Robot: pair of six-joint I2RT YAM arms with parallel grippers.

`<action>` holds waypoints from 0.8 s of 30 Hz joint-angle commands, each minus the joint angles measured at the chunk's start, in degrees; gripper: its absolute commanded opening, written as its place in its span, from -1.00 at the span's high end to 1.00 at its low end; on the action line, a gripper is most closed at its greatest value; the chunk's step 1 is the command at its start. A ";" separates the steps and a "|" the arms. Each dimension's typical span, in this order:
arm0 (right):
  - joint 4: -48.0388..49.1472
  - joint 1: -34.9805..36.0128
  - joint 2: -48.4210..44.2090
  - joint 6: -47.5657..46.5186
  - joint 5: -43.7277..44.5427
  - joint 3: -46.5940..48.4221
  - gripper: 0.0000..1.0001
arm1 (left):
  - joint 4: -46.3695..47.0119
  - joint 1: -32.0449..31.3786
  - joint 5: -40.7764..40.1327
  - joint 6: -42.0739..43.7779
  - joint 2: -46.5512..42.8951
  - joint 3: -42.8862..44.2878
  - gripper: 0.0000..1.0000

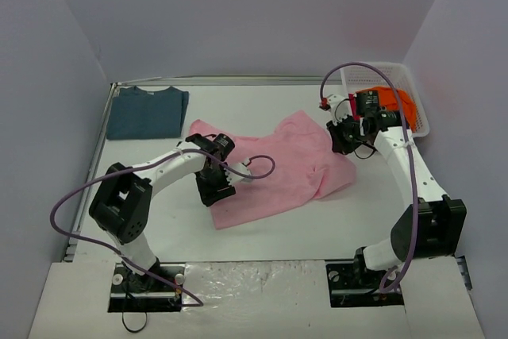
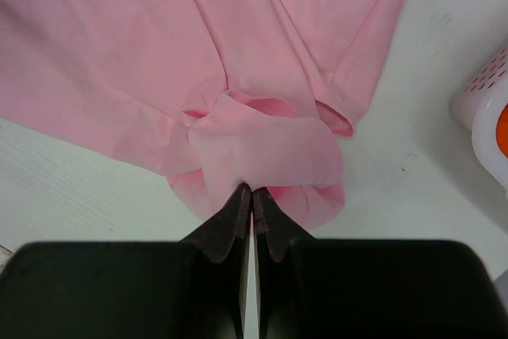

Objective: Fold and stack the t-shirts
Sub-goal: Flatten out the tshirt

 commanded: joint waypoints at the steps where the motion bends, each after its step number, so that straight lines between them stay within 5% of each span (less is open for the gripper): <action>1: 0.69 0.21 0.16 0.73 -1.96 -1.11 1.00 | 7.13 0.92 -8.81 -3.56 -0.75 -1.02 -0.08; 7: 1.74 0.30 1.39 0.82 -2.22 -1.82 1.00 | 15.74 -0.39 -10.82 -4.36 -3.12 -5.58 -0.08; 24: 3.41 0.30 4.03 1.17 -1.96 -2.52 1.00 | 16.55 -6.72 -13.98 -4.27 3.55 -4.71 -0.08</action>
